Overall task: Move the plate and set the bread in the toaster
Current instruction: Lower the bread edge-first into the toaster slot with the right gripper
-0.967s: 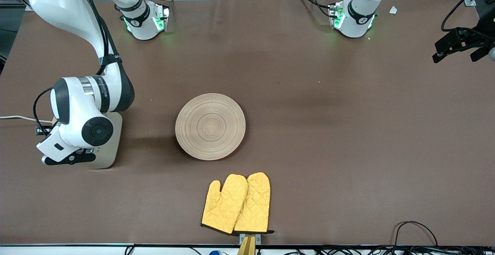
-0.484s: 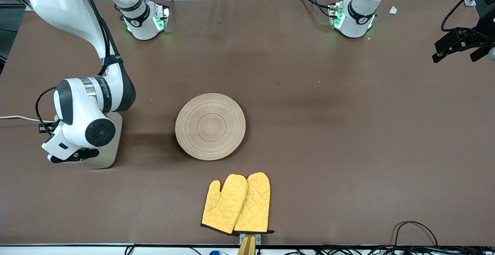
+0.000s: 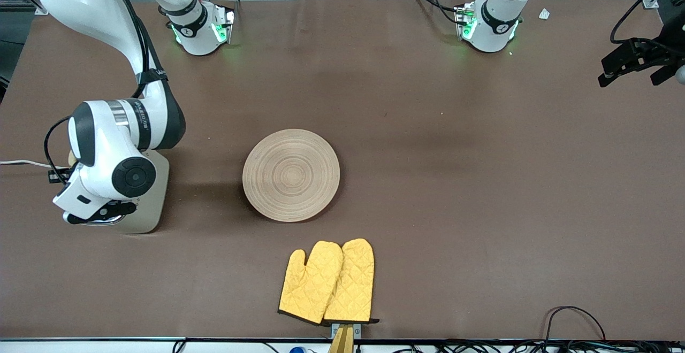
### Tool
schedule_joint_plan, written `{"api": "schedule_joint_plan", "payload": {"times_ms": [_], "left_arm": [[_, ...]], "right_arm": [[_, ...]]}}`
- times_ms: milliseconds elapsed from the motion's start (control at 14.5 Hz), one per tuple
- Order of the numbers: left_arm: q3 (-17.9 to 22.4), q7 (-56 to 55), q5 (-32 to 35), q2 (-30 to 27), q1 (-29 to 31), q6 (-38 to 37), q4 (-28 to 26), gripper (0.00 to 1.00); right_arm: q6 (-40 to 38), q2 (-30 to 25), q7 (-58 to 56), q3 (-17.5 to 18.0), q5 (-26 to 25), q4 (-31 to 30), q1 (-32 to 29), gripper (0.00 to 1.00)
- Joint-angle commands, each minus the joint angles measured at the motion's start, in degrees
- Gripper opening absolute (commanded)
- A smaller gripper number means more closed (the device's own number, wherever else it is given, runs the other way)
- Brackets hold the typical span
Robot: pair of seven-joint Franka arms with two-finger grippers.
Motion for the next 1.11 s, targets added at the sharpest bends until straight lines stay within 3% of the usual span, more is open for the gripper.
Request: {"api": "schedule_joint_plan", "payload": {"times_ms": [0,346,484,553,691,760,1037], "left_arm": [[-0.2,0.2,0.1,-0.2,0.0,-0.4,0.0,1.0],[-0.2,0.2,0.1,-0.2,0.0,-0.4,0.0,1.0],[-0.2,0.2,0.1,-0.2,0.0,-0.4,0.0,1.0],[-0.2,0.2,0.1,-0.2,0.0,-0.4,0.0,1.0],[-0.2,0.2,0.1,-0.2,0.0,-0.5,0.0,1.0],[-0.2,0.2,0.1,-0.2,0.0,-0.5,0.0,1.0],[-0.2,0.2,0.1,-0.3,0.0,-0.5,0.0,1.0]], "right_arm": [[-0.3,-2.1,-1.4,0.6,-0.9,-1.9,-0.3,0.0],[4.3,-1.4,-1.0,0.5,-1.6,-1.8,-0.9,0.01],[6.8,-0.1,-0.5,0.4,-1.5,-1.5,-1.2,0.06],[6.9,0.4,-0.5,0.4,-1.4,-1.3,-1.5,0.23],[6.9,1.3,-0.5,0.4,-1.2,0.2,-2.1,0.88],[6.9,1.3,-0.4,0.5,-0.5,0.6,-2.4,1.0],[6.3,1.2,-0.3,0.5,9.4,6.0,-2.0,1.0]]}}
